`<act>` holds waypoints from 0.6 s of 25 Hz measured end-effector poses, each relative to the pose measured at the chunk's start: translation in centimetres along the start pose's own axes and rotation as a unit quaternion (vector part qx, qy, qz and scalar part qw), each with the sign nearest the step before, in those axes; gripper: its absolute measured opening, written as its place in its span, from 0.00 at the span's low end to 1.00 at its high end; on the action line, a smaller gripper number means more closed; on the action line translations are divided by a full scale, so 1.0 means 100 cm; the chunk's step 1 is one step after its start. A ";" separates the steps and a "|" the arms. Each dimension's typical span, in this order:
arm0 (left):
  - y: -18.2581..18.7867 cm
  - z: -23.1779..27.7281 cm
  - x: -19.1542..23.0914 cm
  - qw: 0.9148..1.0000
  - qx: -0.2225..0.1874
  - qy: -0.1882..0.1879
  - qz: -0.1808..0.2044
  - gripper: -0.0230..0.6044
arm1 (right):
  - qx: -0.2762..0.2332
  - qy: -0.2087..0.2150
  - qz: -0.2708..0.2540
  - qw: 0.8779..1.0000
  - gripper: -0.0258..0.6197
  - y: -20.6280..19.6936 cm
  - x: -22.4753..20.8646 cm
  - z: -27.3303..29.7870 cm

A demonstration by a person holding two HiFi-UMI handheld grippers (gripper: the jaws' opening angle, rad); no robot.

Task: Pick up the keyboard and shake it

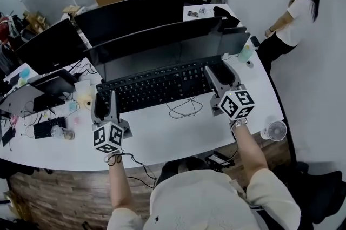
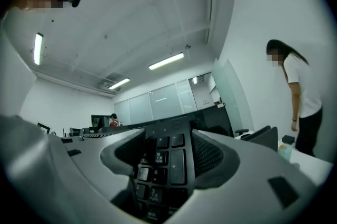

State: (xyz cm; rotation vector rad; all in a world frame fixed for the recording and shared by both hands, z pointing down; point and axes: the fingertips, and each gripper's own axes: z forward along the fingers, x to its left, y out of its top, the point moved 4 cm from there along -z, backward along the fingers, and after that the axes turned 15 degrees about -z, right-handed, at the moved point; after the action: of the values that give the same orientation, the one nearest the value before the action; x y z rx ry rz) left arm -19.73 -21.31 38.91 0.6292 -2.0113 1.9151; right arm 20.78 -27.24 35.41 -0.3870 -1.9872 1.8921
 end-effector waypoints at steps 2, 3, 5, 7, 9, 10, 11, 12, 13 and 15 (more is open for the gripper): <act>-0.018 -0.001 0.009 1.000 0.022 0.010 -0.008 0.48 | 0.024 0.000 0.006 1.000 0.45 -0.019 0.000 0.000; -0.026 -0.001 0.013 0.999 0.032 0.015 -0.011 0.48 | 0.035 0.001 0.009 0.999 0.45 -0.028 0.000 0.000; -0.043 -0.003 0.021 0.998 0.052 0.023 -0.016 0.48 | 0.054 0.001 0.015 0.998 0.45 -0.047 0.000 -0.002; -0.060 -0.004 0.028 0.997 0.072 0.030 -0.021 0.48 | 0.072 0.001 0.022 0.997 0.45 -0.066 -0.001 -0.002; -0.075 -0.004 0.035 0.995 0.092 0.037 -0.024 0.48 | 0.089 0.000 0.029 0.996 0.45 -0.083 -0.001 -0.004; -0.083 -0.007 0.039 0.994 0.102 0.040 -0.026 0.48 | 0.099 -0.001 0.034 0.995 0.45 -0.093 0.001 -0.007; -0.092 -0.011 0.044 0.992 0.114 0.044 -0.029 0.48 | 0.110 -0.001 0.039 0.993 0.45 -0.104 0.002 -0.011; -0.101 -0.015 0.048 0.990 0.126 0.049 -0.031 0.48 | 0.121 -0.002 0.044 0.992 0.45 -0.115 0.004 -0.015; -0.109 -0.018 0.053 0.989 0.135 0.053 -0.034 0.48 | 0.132 -0.004 0.047 0.990 0.45 -0.125 0.006 -0.018; -0.124 -0.020 0.061 0.986 0.150 0.060 -0.036 0.48 | 0.148 -0.008 0.052 0.988 0.45 -0.142 0.008 -0.021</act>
State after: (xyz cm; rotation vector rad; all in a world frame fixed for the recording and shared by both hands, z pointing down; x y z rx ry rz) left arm -19.01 -20.28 52.80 0.6305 -1.6205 2.1739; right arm 21.71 -25.90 49.68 -0.3982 -1.6867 2.2191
